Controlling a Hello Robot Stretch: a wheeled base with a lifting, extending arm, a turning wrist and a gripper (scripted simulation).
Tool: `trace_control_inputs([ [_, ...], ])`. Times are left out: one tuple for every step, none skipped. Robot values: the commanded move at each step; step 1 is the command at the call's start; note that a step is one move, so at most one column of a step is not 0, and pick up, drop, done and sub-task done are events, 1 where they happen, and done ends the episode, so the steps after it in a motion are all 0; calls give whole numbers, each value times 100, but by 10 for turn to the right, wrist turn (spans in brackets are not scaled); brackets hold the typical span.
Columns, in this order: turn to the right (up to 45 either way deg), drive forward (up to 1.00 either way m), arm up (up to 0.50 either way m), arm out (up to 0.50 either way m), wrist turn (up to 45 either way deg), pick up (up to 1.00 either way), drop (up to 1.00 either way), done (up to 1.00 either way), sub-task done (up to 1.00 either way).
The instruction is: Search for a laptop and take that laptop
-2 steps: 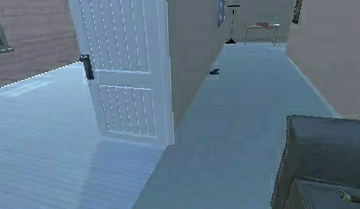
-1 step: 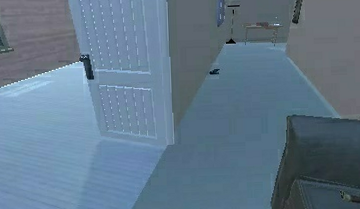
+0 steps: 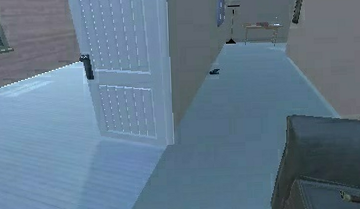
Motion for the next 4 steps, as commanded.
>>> trace_control_inputs([
  [0, 0, 0, 24, 0, 0, 0, 0, 0],
  [0, 0, 0, 0, 450, 0, 0, 0, 0],
  [0, 0, 0, 0, 450, 0, 0, 0, 0],
  [0, 0, 0, 0, 450, 0, 0, 0, 0],
])
